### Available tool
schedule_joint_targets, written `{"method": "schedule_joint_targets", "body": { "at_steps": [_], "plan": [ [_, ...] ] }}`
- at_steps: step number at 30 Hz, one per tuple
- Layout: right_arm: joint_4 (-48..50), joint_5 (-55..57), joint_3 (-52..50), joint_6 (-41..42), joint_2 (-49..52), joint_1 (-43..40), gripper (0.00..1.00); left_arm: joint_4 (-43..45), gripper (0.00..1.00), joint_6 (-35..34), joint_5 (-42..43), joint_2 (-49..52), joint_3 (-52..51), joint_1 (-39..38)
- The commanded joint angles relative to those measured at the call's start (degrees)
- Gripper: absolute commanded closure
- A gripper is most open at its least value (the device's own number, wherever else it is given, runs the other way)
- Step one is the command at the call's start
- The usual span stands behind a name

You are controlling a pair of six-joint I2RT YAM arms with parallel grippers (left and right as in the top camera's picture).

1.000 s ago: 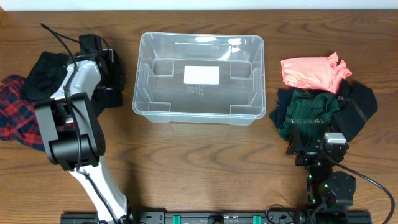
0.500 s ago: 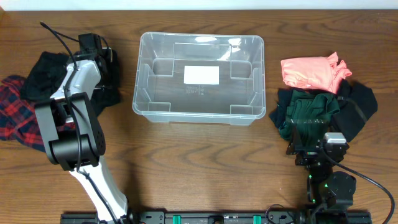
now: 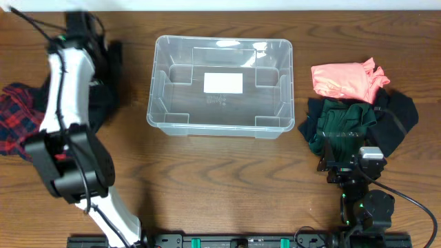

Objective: Pack container
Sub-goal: 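Lift the black garment with the left gripper and carry it over the bin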

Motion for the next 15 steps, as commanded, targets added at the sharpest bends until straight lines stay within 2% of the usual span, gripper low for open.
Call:
{"method": "schedule_joint_targets", "body": {
  "at_steps": [1,6,15],
  "plan": [
    [-0.02,0.42,-0.17,0.17,-0.2,-0.44,0.01,-5.95,0.94,-1.99,3.48,-3.78,10.05,-0.2],
    [-0.02,0.42,-0.17,0.17,-0.2,-0.44,0.01,-14.67,0.94,-1.99,3.48,-3.78,20.94,-0.2],
    [-0.02,0.42,-0.17,0.17,-0.2,-0.44,0.01,-20.76,0.94,-2.01,3.48,-3.85,31.45,-0.2]
  ]
}}
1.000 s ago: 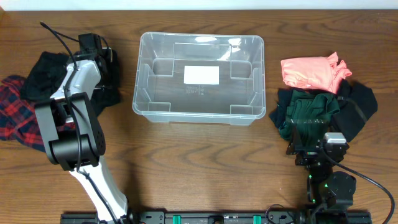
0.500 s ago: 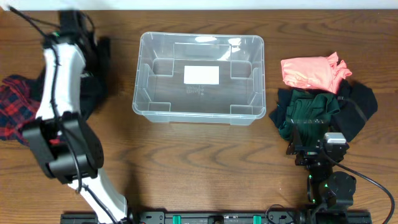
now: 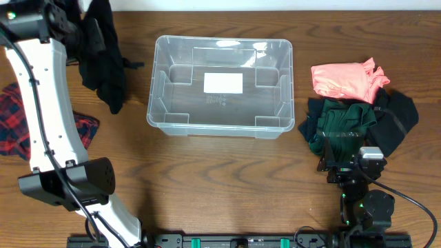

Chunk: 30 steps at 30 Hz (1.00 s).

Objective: Pack container
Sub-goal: 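Lift the black garment with the left gripper and carry it over the bin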

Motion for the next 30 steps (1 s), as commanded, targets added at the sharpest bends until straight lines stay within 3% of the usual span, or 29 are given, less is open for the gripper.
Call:
{"method": "schedule_joint_targets", "body": {
  "at_steps": [1,13,30],
  "plan": [
    [-0.02,0.42,-0.17,0.17,-0.2,-0.44,0.01,-0.15,0.94,-0.63,-0.61,-1.55,5.05,0.07],
    [-0.02,0.42,-0.17,0.17,-0.2,-0.44,0.01,-5.86,0.94,-5.42,0.02,-4.0,13.38,-4.22],
    [-0.02,0.42,-0.17,0.17,-0.2,-0.44,0.01,-3.72,0.94,-5.9,6.01,-17.11,13.92,-9.07]
  ]
}}
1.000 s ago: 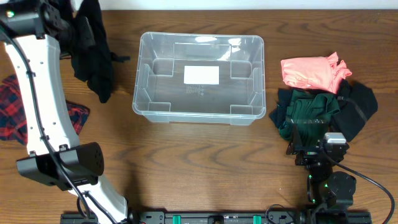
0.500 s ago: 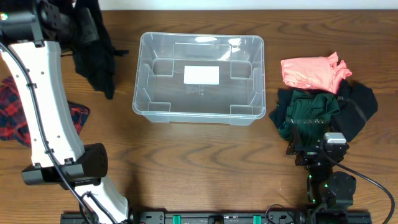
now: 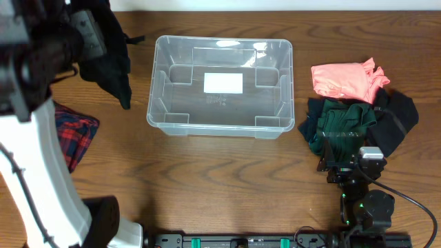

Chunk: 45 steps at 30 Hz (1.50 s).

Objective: Pack container
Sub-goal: 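Lift the black garment with the left gripper and carry it over the bin, then lower the black garment into the bin and open the left gripper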

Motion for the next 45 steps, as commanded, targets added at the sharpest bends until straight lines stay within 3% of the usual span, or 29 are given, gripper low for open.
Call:
{"method": "schedule_joint_targets", "body": {
  "at_steps": [1,14,30,45],
  "plan": [
    [-0.02,0.42,-0.17,0.17,-0.2,-0.44,0.01,0.9,0.94,-0.04,3.45,-3.41,2.62,-2.71],
    [-0.02,0.42,-0.17,0.17,-0.2,-0.44,0.01,-4.59,0.94,2.82,5.44,-1.18,2.6,-14.8],
    [-0.02,0.42,-0.17,0.17,-0.2,-0.44,0.01,-5.95,0.94,10.84,5.44,8.68,2.58,-15.04],
    [-0.02,0.42,-0.17,0.17,-0.2,-0.44,0.01,-4.66,0.94,16.11,5.22,10.97,-0.17,-15.02]
  ]
}}
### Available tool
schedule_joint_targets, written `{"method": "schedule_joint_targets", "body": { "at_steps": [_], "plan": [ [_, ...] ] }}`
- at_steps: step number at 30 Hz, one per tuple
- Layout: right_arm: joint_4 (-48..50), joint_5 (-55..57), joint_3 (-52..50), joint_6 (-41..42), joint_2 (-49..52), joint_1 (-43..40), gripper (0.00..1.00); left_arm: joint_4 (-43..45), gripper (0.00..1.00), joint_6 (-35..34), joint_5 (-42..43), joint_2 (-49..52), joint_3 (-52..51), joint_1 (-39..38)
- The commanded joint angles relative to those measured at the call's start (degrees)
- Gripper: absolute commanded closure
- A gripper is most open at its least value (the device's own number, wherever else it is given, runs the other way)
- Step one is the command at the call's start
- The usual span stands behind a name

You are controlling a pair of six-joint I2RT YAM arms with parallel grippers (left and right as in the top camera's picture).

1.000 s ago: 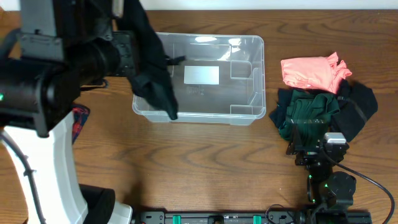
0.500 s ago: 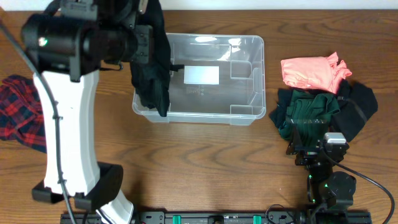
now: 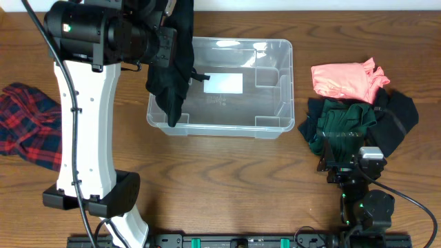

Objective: Pack container
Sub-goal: 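Lower the black garment into the bin and open the left gripper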

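My left gripper [image 3: 167, 21] is raised high over the left end of the clear plastic container [image 3: 220, 86], shut on a black garment [image 3: 172, 69] that hangs down across the bin's left wall. The bin holds only a white label on its floor. A red plaid garment [image 3: 27, 134] lies on the table at the far left. At the right lie a pink garment [image 3: 348, 79], a dark green garment [image 3: 341, 124] and a black garment [image 3: 396, 117]. My right gripper [image 3: 337, 157] rests low at the front right beside the green garment; its jaws are not discernible.
The left arm's white links [image 3: 86, 117] rise from the table's front left edge and stand tall over the left side. The wooden table [image 3: 227, 186] stretches in front of the bin.
My left gripper has moved right with the black garment, from left of the bin to above its left end. The garment now drapes over the bin wall. The right arm is unchanged.
My left gripper was down at the far-left pile on the black garment. Then it held that garment lifted off the plaid one. It stood higher beside the bin, and now hangs the garment over the bin's left end.
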Motion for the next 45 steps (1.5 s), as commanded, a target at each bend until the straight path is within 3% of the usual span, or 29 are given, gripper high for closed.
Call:
{"method": "schedule_joint_targets", "body": {
  "at_steps": [1,31,45],
  "plan": [
    [-0.02,0.42,-0.17,0.17,-0.2,-0.44,0.01,1.95,0.94,2.25,0.02,-0.7,-1.03,-0.02],
    [-0.02,0.42,-0.17,0.17,-0.2,-0.44,0.01,8.28,0.94,-3.87,-1.88,11.43,-1.77,0.24],
    [-0.02,0.42,-0.17,0.17,-0.2,-0.44,0.01,8.44,0.94,-4.07,-1.84,11.67,-3.04,-5.05]
  ]
}}
